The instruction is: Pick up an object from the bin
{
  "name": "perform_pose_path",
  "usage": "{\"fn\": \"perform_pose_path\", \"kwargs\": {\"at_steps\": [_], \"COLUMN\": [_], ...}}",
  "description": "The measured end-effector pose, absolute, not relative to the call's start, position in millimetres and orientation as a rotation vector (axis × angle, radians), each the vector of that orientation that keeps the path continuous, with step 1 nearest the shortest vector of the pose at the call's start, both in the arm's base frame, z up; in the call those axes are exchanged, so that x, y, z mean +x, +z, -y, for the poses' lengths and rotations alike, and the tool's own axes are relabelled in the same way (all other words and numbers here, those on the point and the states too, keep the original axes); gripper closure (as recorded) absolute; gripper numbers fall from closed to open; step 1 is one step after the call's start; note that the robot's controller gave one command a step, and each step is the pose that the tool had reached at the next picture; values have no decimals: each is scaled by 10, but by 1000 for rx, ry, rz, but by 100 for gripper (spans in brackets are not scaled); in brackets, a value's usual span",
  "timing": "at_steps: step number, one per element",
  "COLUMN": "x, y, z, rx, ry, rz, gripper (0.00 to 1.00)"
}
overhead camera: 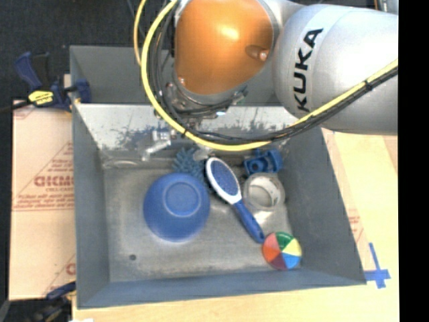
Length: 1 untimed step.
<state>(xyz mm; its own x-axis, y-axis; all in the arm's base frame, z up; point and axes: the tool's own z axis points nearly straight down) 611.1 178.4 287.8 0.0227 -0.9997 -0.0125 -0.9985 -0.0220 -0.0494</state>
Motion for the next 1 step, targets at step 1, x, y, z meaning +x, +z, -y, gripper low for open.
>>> {"fn": "perform_pose_path", "kwargs": {"at_steps": [1], "x": [6303], "y": [2661], "z": [-1896], "rx": [-2099], "ry": [-9], "rz": [-2299], "gripper": [0]}}
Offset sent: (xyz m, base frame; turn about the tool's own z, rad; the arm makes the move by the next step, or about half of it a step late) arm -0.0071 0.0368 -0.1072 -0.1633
